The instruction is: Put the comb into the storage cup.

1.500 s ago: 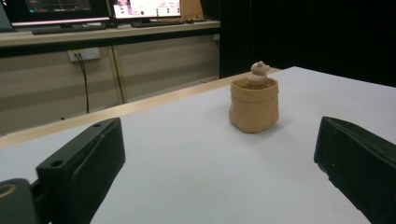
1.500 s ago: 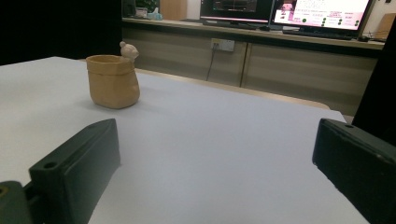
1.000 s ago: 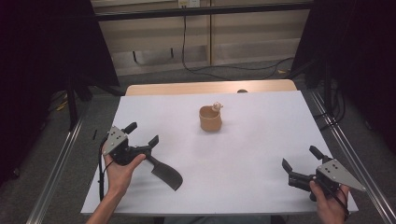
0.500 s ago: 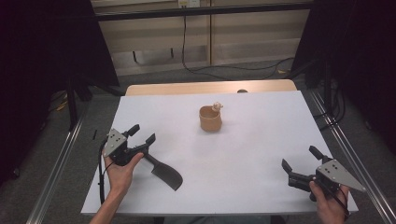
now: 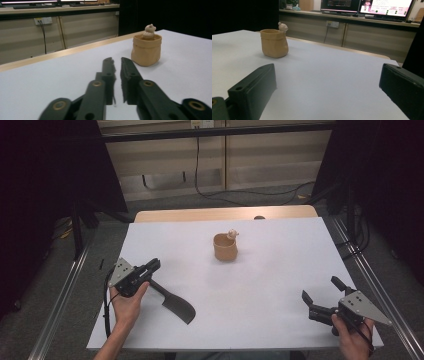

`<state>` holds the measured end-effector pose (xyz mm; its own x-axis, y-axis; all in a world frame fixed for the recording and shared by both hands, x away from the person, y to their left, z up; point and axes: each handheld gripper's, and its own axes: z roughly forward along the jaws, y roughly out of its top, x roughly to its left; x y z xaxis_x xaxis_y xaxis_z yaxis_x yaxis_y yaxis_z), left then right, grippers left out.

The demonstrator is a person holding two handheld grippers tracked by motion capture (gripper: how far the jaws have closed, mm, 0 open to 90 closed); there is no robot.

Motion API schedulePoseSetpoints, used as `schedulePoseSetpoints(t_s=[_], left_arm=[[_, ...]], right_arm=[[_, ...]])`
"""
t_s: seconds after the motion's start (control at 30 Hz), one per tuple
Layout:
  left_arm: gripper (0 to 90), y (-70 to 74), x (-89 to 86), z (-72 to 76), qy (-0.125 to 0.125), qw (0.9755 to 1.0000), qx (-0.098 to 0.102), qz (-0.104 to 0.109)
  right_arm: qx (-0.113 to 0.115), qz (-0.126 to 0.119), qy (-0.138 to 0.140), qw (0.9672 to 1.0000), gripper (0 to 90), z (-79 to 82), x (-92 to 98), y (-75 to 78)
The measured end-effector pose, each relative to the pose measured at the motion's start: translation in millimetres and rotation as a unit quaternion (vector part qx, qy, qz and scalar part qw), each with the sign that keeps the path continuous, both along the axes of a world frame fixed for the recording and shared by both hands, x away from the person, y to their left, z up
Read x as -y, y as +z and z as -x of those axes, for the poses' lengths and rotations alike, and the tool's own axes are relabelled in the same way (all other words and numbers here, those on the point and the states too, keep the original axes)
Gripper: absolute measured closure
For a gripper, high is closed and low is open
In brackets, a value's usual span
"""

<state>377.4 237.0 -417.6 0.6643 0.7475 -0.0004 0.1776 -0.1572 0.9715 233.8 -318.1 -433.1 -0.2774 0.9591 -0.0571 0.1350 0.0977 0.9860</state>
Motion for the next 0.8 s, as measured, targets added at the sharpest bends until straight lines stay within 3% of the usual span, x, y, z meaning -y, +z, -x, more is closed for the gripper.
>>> schedulePoseSetpoints(t_s=[0.17, 0.3, 0.4, 0.63, 0.73, 0.8], left_arm=[[90.0, -0.5, -4.4, -2.2, -0.002, 0.9996, -0.026, 0.005], [90.0, -1.9, -10.3, -6.6, 0.000, 0.9984, -0.055, -0.010], [90.0, -1.4, -12.4, -10.1, -0.010, 0.9955, -0.094, -0.010], [90.0, -0.6, -11.1, -15.6, -0.006, 0.9909, -0.129, -0.039], [90.0, -2.6, -12.1, -19.7, -0.019, 0.9869, -0.155, -0.040], [90.0, -1.2, -12.0, -22.0, -0.015, 0.9839, -0.170, -0.054]], right_arm=[[0.003, 0.001, 0.001, 1.0000, 0.0, 0.1, -0.5, -0.1], [0.002, 0.001, 0.002, 1.0000, 0.0, 0.0, -0.2, -0.1], [0.001, 0.002, 0.001, 1.0000, 0.0, -0.1, -0.4, -0.1], [-0.001, 0.002, 0.000, 1.0000, 0.0, 0.0, -0.5, -0.3], [0.000, 0.001, 0.000, 1.0000, 0.0, -0.1, -0.3, -0.3], [-0.001, 0.002, 0.000, 1.0000, 0.0, -0.2, -0.4, -0.3]])
